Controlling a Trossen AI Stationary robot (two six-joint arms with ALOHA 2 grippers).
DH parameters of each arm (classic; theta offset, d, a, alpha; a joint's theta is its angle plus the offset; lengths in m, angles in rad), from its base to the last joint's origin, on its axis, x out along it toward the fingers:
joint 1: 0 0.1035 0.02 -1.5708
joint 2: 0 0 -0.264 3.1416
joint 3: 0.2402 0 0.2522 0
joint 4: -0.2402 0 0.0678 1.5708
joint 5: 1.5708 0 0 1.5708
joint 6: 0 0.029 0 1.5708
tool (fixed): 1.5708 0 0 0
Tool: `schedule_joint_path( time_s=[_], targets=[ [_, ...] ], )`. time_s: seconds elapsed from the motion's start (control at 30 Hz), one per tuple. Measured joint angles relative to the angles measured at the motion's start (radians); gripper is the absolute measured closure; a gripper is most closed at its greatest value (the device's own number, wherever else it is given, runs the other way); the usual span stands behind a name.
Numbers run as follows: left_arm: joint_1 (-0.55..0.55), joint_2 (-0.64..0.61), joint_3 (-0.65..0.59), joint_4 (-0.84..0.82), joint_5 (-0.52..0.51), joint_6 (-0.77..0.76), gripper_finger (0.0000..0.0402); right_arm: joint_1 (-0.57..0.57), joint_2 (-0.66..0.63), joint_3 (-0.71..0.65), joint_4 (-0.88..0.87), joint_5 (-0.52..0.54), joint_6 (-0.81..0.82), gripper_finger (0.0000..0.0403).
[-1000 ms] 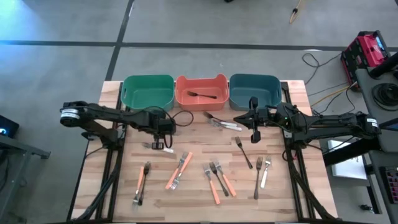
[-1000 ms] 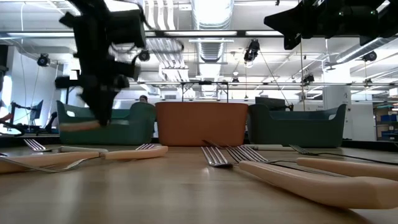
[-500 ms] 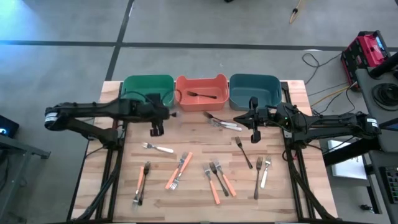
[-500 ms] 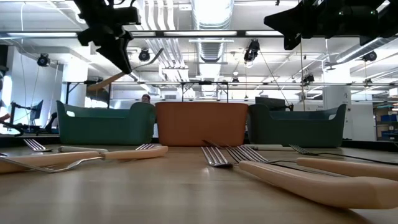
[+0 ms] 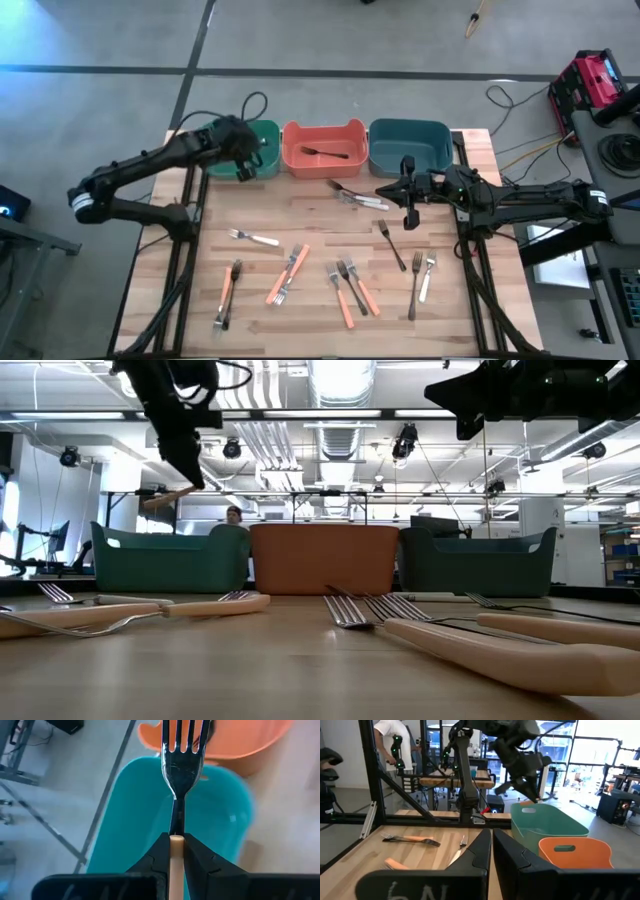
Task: Sort silverware by color (type)
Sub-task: Put the orange fork into the green bin
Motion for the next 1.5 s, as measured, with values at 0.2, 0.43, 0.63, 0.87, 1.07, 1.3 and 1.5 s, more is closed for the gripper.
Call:
schedule_joint_path(
  time_s=[0.2, 0.43, 0.63, 0.87, 1.07, 1.3, 1.5],
  targets=[
    [0.083, 0.061, 0.000, 0.038, 0.003, 0.107, 0.0388, 0.000, 0.000, 0.000, 0.001, 0.000, -0.001, 0.0394],
    [0.134, 0.119, 0.000, 0.037, 0.003, 0.129, 0.0389, 0.000, 0.000, 0.000, 0.001, 0.000, -0.002, 0.0394],
    [0.159, 0.140, 0.000, -0.012, 0.002, 0.166, 0.0389, 0.000, 0.000, 0.000, 0.000, 0.000, -0.002, 0.0394],
    [0.219, 0.158, 0.000, -0.033, -0.073, 0.233, 0.0385, 0.000, 0.000, 0.000, 0.000, 0.000, -0.003, 0.0394],
    [0.262, 0.180, 0.000, -0.031, -0.076, 0.237, 0.0386, 0.000, 0.000, 0.000, 0.000, 0.000, -0.005, 0.0394],
    [0.299, 0.231, 0.000, -0.026, -0.076, 0.245, 0.0386, 0.000, 0.000, 0.000, 0.000, 0.000, -0.002, 0.0394],
    [0.310, 0.273, 0.000, -0.026, -0.076, 0.245, 0.0386, 0.000, 0.000, 0.000, 0.000, 0.000, -0.002, 0.0394]
  ],
)
